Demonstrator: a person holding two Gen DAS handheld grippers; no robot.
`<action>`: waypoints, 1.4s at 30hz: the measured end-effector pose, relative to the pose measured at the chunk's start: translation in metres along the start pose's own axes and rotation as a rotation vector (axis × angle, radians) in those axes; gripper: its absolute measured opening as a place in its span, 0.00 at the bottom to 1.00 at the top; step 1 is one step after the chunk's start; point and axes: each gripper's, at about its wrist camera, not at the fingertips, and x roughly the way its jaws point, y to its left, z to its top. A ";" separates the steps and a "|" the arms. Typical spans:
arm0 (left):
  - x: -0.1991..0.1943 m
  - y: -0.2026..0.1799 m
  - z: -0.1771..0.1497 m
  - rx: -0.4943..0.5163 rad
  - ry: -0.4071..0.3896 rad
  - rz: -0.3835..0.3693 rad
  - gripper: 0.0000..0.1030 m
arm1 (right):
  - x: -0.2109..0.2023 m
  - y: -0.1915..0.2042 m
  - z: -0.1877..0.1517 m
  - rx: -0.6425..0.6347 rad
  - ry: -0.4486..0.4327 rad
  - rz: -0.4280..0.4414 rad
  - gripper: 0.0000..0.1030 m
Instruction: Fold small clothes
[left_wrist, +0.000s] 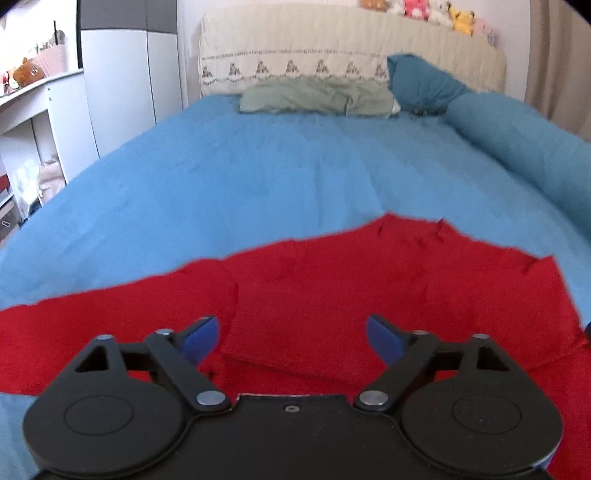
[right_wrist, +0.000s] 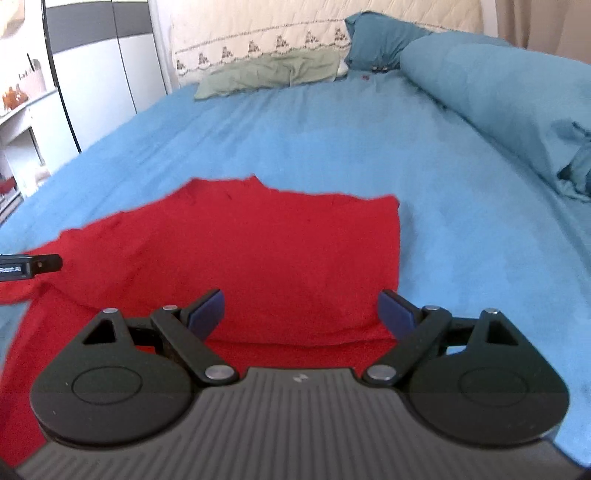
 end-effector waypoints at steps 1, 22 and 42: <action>-0.010 0.004 0.002 -0.003 -0.011 0.002 0.99 | -0.010 0.004 0.003 -0.002 0.000 0.005 1.00; -0.136 0.228 -0.043 -0.416 -0.082 0.203 1.00 | -0.097 0.185 0.004 -0.145 0.000 0.154 1.00; -0.041 0.366 -0.102 -0.789 -0.092 0.143 0.65 | -0.025 0.286 -0.040 -0.247 0.081 0.251 1.00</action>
